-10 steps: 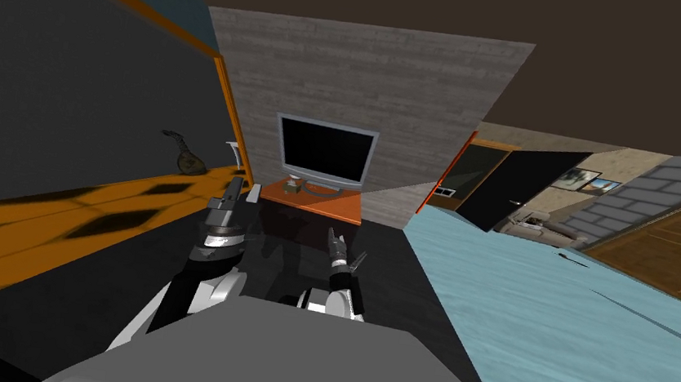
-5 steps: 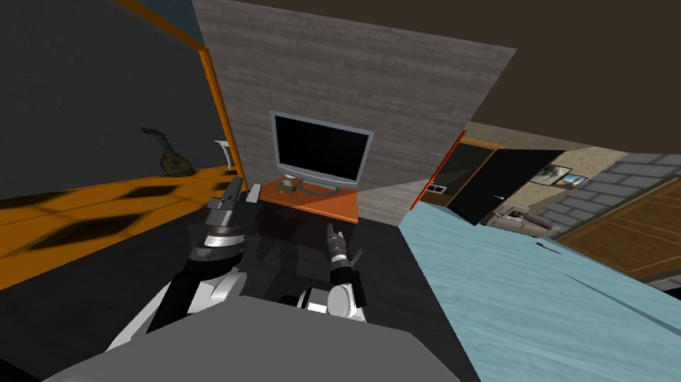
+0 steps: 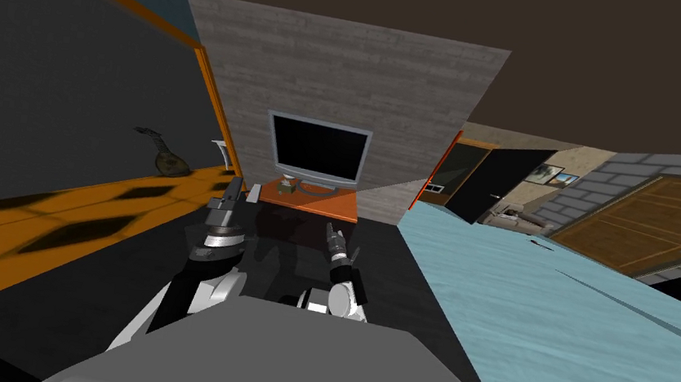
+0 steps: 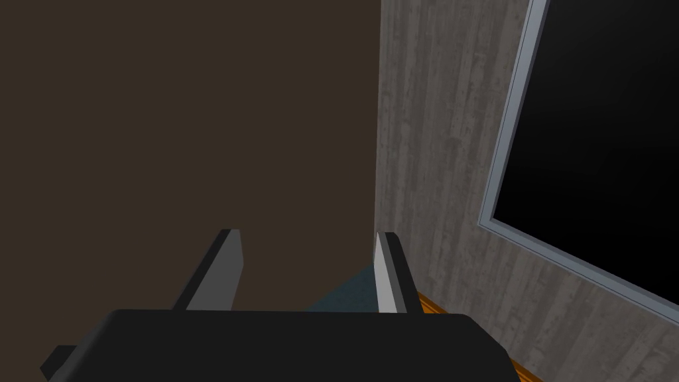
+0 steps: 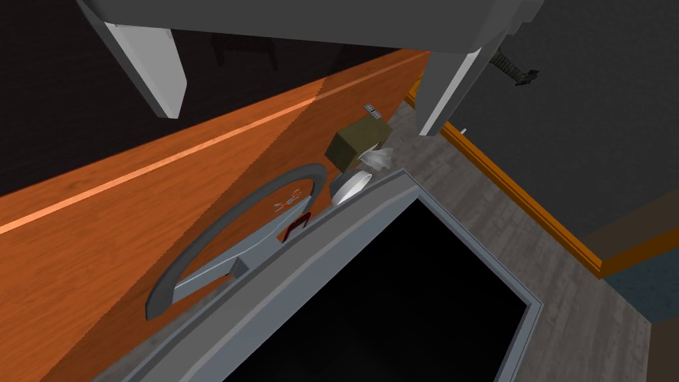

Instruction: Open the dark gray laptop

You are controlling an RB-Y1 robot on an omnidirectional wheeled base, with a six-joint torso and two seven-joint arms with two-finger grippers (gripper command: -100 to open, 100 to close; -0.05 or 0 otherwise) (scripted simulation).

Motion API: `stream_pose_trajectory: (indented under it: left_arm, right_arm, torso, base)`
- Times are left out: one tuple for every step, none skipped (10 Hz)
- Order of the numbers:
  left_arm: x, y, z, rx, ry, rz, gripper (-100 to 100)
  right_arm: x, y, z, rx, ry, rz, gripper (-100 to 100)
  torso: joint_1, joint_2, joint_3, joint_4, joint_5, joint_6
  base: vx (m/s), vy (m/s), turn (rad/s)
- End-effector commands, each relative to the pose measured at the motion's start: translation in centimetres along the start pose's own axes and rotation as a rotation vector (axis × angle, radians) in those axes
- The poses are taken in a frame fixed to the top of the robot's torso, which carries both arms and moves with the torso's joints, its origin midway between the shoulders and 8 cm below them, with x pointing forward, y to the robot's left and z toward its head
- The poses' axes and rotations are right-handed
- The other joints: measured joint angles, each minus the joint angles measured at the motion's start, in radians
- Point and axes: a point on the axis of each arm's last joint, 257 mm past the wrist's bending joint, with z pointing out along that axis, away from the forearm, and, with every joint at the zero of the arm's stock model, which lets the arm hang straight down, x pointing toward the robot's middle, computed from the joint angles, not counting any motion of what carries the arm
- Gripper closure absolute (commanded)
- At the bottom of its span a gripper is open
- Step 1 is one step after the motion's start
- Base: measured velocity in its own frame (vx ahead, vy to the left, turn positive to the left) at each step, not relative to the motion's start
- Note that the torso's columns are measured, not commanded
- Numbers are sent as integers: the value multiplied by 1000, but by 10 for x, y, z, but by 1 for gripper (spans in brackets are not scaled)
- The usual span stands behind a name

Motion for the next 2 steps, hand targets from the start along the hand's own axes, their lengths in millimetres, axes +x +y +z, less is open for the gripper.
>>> stream_pose_trajectory:
  left_arm:
    - [0,0,0,0,0,0,0]
    - [0,0,0,0,0,0,0]
  right_arm:
    - [0,0,0,0,0,0,0]
    - [0,0,0,0,0,0,0]
  torso:
    - [0,0,0,0,0,0]
    - [0,0,0,0,0,0]
  base:
    - [0,0,0]
    - [0,0,0]
